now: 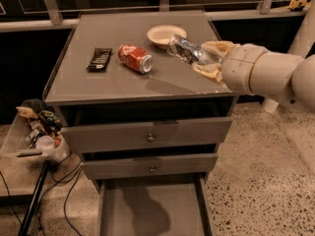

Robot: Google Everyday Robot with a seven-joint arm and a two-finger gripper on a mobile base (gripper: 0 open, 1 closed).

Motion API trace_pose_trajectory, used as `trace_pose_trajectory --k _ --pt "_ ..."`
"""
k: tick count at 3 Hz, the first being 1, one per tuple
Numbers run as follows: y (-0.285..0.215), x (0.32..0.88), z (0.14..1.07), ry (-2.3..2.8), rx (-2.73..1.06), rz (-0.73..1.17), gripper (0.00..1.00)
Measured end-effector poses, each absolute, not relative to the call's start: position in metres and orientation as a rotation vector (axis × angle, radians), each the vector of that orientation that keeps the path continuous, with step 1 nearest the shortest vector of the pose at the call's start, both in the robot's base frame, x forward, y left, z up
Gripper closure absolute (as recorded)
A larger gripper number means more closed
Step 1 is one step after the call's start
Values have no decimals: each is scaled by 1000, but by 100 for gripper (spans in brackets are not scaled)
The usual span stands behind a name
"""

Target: Pick redbull can from bottom drawer and place on counter

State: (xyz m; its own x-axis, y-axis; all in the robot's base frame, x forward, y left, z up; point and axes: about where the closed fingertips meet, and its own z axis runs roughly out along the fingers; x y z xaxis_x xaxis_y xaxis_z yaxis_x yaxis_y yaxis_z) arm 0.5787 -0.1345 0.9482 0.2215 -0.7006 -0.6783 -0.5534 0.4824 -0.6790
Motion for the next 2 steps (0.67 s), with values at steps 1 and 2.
trace_pose_trajectory --k 1,2 --pt "-131 594 958 1423 -1185 -91 100" --pt "-129 619 975 1422 -1219 -54 100"
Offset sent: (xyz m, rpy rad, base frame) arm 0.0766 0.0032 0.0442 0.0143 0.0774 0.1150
